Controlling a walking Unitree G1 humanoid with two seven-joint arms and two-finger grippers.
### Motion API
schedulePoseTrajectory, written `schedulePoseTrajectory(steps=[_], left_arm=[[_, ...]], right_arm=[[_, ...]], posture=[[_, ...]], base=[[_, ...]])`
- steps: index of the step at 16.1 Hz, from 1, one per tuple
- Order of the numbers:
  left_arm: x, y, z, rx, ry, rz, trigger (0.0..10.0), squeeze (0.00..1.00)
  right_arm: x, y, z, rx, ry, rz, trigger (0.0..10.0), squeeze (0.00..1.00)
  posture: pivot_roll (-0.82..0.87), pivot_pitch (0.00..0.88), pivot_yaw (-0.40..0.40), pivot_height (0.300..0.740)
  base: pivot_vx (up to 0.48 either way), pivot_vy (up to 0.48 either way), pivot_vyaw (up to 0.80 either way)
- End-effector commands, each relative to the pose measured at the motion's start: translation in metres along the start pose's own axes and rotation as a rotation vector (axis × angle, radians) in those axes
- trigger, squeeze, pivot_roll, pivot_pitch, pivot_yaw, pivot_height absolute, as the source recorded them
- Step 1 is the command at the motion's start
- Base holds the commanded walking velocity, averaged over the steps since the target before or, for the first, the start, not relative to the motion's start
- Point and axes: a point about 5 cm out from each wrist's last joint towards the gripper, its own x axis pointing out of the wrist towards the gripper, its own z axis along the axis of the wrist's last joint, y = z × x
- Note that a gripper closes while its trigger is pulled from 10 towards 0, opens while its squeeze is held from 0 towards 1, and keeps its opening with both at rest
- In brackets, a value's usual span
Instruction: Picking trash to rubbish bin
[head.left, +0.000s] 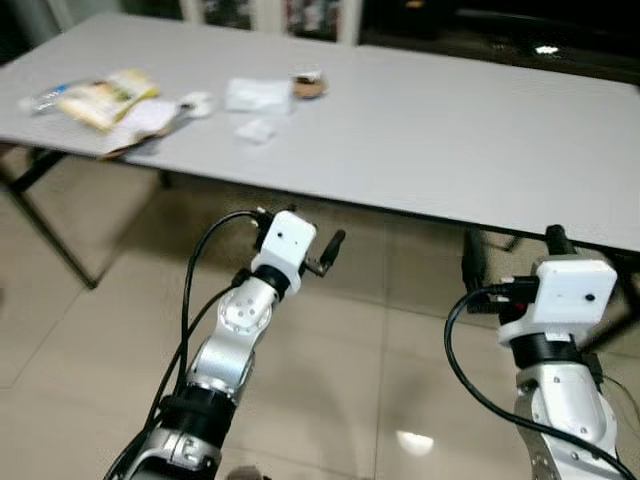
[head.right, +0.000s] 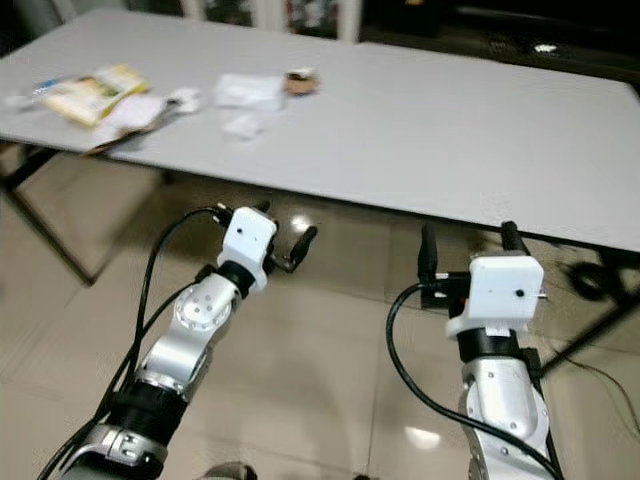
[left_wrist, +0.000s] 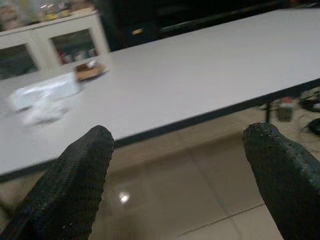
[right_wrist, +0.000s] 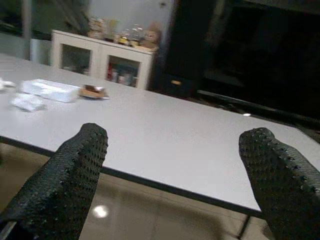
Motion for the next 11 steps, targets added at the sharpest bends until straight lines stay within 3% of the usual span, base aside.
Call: schedulePoseTrajectory(steps=[1, 4, 11], left_arm=[[0.001, 0.003, -0.001, -0.013, 0.011, 0.006, 10.0, 0.00], [0.005, 0.006, 0.004, -0.042, 0.005, 0.025, 10.0, 0.00], [0.012, 0.011, 0.012, -0.067, -0.010, 0.053, 10.0, 0.00]], right_arm=[[0.000, 0.000, 0.003, 0.002, -0.013, -0.003, 10.0, 0.00], [0.000, 0.000, 0.003, 0.004, -0.013, -0.002, 10.0, 0.00], [-0.001, 0.001, 0.003, 0.002, -0.012, 0.007, 10.0, 0.00]], posture=[[0.10, 0.083, -0.033, 0.740], [0.09, 0.085, -0.034, 0.740], [0.09, 0.088, -0.034, 0.740]], base=[[0.000, 0.000, 0.00], [0.224, 0.000, 0.00], [0.421, 0.000, 0.00]])
